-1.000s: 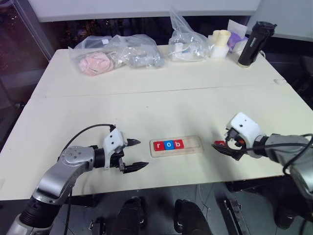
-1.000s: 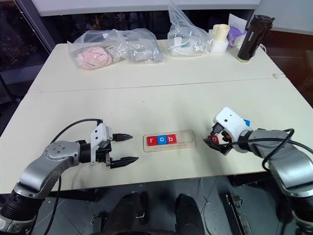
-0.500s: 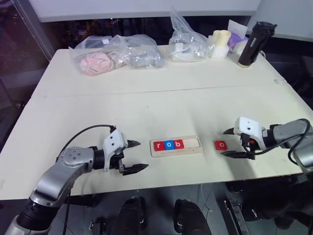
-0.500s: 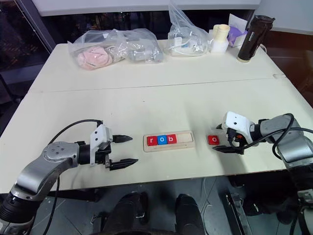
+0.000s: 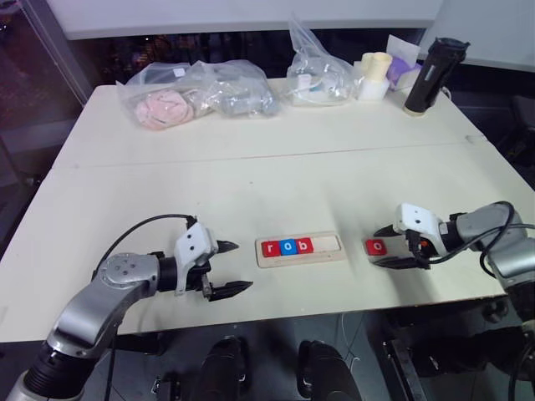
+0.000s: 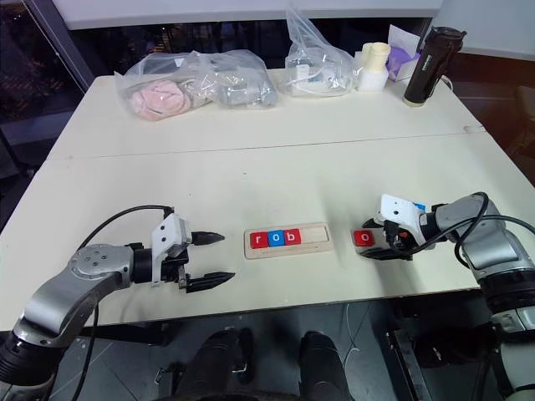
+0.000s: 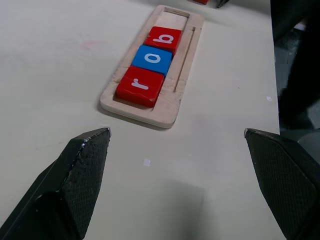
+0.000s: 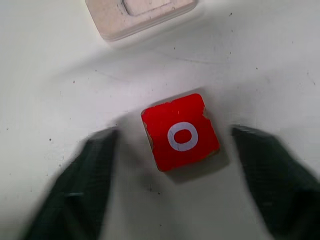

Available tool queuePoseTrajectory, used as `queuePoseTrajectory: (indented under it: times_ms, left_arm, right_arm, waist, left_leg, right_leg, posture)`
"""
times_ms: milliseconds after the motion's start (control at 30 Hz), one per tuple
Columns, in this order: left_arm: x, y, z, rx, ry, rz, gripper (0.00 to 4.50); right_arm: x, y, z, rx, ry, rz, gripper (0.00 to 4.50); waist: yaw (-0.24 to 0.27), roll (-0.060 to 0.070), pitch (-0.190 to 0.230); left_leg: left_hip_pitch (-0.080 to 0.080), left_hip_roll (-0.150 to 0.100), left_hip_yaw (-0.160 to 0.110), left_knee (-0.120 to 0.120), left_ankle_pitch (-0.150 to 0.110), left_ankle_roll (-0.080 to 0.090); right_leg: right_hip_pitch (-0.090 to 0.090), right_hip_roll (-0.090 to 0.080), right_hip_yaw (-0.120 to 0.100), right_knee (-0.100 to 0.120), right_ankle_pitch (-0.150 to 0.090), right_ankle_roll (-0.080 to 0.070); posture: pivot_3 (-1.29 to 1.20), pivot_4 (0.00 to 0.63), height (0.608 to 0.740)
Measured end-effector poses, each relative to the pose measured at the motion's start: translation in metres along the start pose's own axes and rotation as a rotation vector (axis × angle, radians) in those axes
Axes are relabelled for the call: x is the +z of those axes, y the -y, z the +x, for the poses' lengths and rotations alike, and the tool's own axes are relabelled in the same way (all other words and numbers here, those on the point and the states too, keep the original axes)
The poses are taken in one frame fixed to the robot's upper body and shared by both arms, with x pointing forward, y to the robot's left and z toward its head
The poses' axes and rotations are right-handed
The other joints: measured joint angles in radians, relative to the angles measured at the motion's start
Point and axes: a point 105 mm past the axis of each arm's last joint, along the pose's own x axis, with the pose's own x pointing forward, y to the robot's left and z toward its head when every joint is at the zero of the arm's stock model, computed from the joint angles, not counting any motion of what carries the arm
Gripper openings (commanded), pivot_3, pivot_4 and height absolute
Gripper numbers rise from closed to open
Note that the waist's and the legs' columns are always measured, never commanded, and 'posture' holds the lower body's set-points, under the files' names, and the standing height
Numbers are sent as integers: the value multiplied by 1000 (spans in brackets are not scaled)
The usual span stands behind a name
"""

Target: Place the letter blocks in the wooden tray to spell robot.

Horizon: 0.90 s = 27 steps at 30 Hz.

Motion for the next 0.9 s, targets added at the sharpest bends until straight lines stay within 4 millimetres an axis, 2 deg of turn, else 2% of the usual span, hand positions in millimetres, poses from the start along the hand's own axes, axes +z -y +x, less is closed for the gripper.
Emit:
queuePoseTrajectory:
  times_ms: [67,233,400,467,733,900]
  left_arm:
    - [0,0,0,1,0,0,4500]
    - [0,0,0,2,1,2,4500]
    - [1,0,0,2,2,3,4500]
    - [1,-1,0,2,2,4,4500]
    - [-1,0,-1,6,0,-4,4500]
    - [-6,1,-2,9,-7,-20,4500]
  right_arm:
    - [3,1,2,-2,10,-3,1150]
    - [10,7,2,-29,10,-26,1150]
    - [50,6,5,4,73,-144,1150]
    - [59,3,9,23,87,-173,1150]
    - [74,-13,40,119,119,-216,1150]
    - [80,-11,44,118,121,-235,1150]
  waist:
    - [0,0,0]
    - [0,0,0]
    - [0,0,0]
    - [0,0,0]
    - [0,0,0]
    - [2,0,0]
  left_leg:
    - [0,0,0,0,0,0]
    - [0,0,0,0,0,0]
    - [0,0,0,0,0,0]
    - [0,0,0,0,0,0]
    - [0,0,0,1,0,0]
    - [0,0,0,1,1,-1]
  right_leg:
    - [0,0,0,0,0,0]
    - [0,0,0,0,0,0]
    - [0,0,0,1,0,0]
    - [0,0,0,1,0,0]
    - [0,0,0,2,0,0]
    - [0,0,0,2,0,0]
  posture:
    - [0,150,725]
    - [0,150,725]
    - [0,150,725]
    - [0,150,725]
    - [0,150,725]
    - [0,150,725]
